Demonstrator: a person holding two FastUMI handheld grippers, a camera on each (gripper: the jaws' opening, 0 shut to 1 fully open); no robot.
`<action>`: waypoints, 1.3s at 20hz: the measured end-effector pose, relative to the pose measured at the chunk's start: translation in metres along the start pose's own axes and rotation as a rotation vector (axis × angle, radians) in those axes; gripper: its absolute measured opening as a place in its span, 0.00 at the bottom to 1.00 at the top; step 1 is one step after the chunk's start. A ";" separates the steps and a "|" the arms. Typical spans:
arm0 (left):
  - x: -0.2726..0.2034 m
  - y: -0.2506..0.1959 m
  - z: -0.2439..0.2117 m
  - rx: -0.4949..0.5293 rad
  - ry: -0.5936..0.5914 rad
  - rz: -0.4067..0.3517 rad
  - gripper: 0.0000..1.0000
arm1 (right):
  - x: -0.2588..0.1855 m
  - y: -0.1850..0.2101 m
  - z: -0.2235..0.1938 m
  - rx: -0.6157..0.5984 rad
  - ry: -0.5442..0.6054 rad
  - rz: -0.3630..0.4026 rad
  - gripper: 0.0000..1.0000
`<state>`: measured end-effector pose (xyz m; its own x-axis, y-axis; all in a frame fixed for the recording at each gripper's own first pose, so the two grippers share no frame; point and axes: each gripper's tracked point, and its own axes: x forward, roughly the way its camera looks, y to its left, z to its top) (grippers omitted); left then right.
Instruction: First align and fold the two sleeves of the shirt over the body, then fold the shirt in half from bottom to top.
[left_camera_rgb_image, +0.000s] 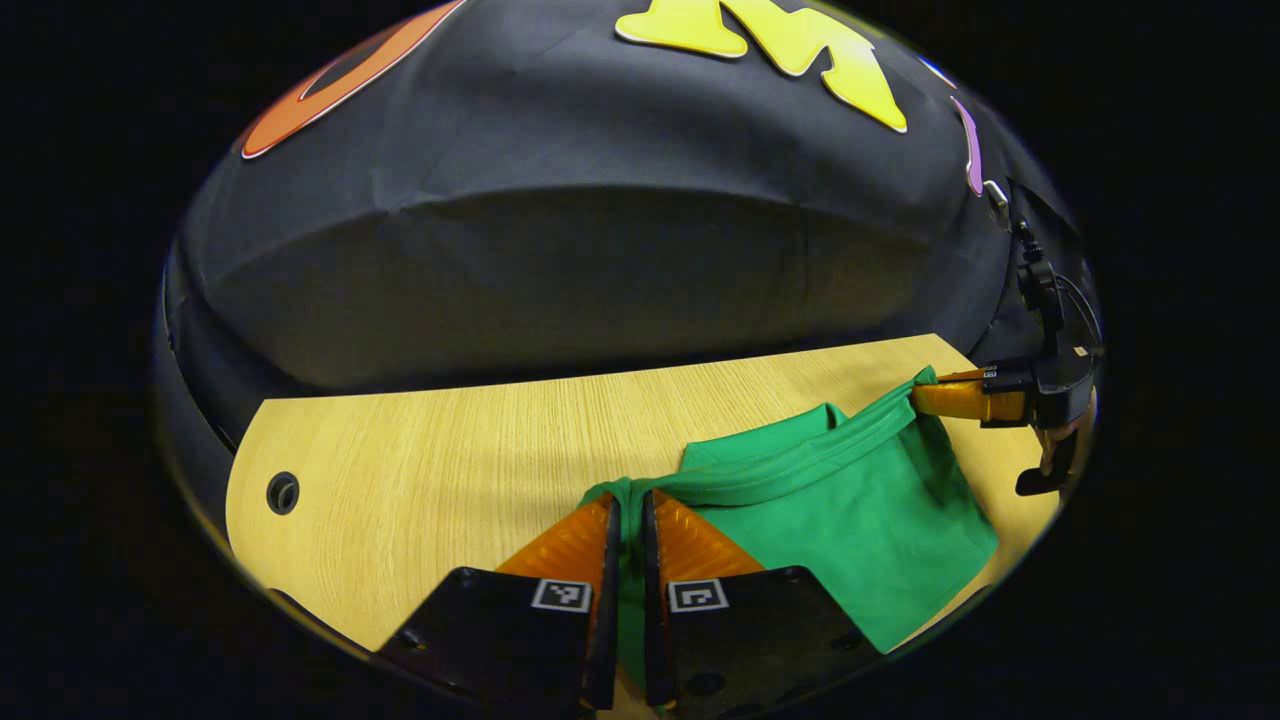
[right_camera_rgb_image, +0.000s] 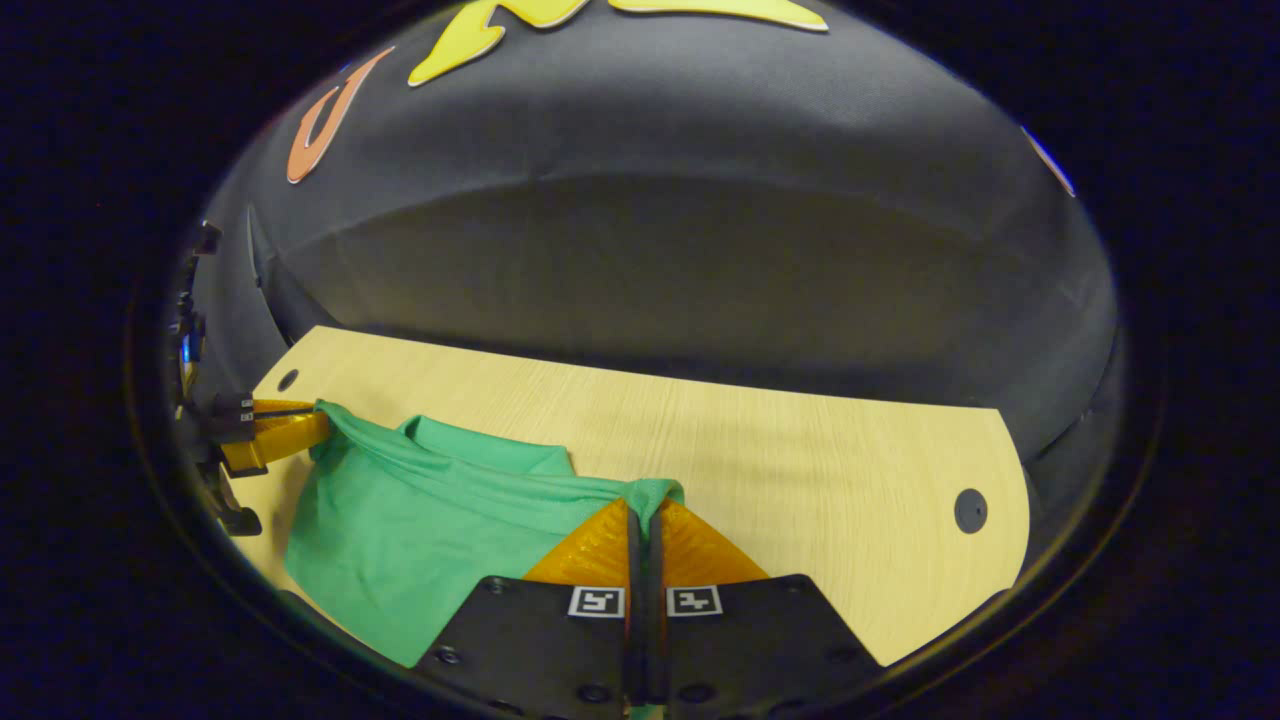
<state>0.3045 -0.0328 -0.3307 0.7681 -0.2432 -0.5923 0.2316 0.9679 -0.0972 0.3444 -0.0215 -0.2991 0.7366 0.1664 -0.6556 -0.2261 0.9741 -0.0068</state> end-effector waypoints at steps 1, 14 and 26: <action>0.001 0.000 -0.001 -0.012 0.006 0.010 0.24 | 0.001 0.001 -0.003 0.000 0.008 -0.003 0.01; -0.112 0.010 0.063 -0.157 -0.155 0.114 1.00 | -0.122 0.006 0.051 0.021 -0.258 -0.100 0.90; -0.389 -0.049 0.141 -0.110 -0.554 0.231 0.98 | -0.404 0.081 0.077 -0.026 -0.627 -0.084 0.93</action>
<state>0.0786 0.0059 0.0176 0.9943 0.0063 -0.1066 -0.0187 0.9931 -0.1157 0.0772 0.0017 0.0235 0.9842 0.1550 -0.0854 -0.1605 0.9851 -0.0625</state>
